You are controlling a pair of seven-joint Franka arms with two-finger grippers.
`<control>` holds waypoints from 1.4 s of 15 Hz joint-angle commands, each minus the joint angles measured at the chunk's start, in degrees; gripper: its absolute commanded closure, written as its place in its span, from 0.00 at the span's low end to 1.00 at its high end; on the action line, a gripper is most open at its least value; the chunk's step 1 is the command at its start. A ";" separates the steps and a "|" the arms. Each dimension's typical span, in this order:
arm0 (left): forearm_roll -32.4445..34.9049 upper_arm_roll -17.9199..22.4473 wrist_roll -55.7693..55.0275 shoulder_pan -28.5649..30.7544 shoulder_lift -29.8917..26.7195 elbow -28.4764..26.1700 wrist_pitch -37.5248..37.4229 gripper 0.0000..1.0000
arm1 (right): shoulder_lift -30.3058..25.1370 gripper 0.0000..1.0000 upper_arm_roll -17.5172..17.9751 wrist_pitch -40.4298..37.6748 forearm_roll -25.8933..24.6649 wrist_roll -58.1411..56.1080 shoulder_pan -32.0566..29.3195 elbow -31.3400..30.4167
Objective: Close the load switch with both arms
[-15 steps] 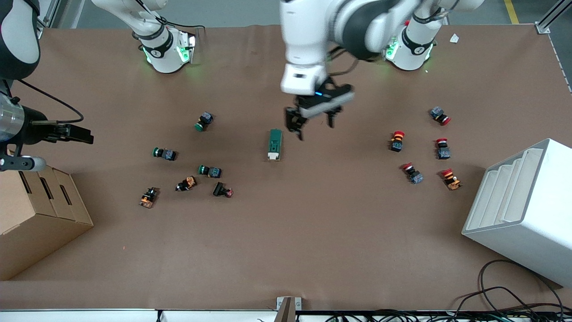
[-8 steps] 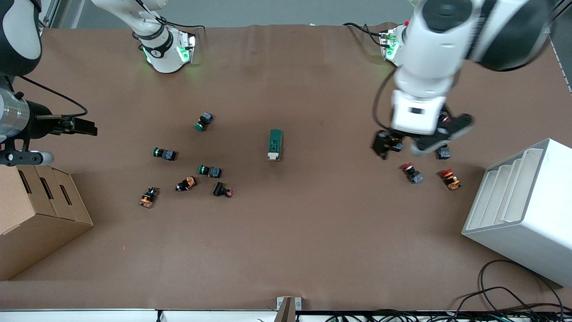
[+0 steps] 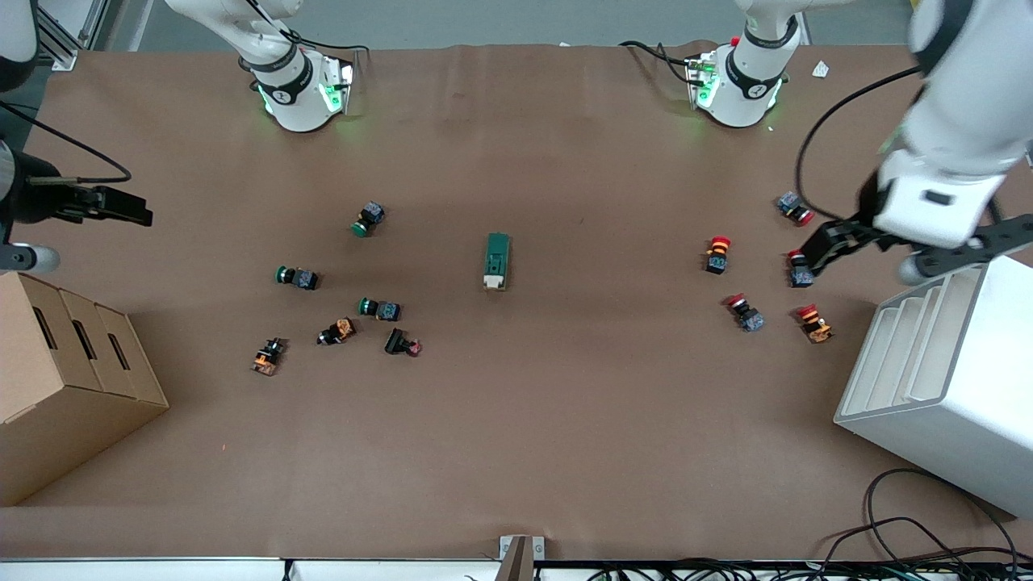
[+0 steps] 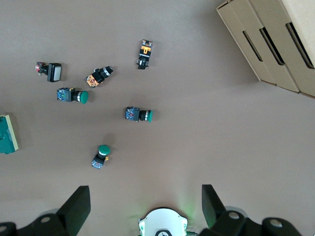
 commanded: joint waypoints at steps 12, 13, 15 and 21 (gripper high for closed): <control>-7.95 11.20 23.92 -2.57 -14.54 -12.49 -6.77 0.00 | -17.79 0.00 -2.27 4.65 -0.21 -0.37 0.81 -14.02; -7.86 11.12 23.92 -2.57 -14.71 -12.58 -6.77 0.00 | -17.62 0.00 -2.26 4.74 -0.30 -0.46 0.72 -13.85; -7.95 10.77 23.83 -2.65 -14.89 -12.67 -6.77 0.00 | -17.53 0.00 -2.00 4.66 -0.48 -0.46 0.81 -13.76; -8.48 10.76 25.06 -2.30 -14.54 -11.97 -6.94 0.00 | -17.53 0.00 -2.00 6.06 -0.13 -0.37 0.72 -13.67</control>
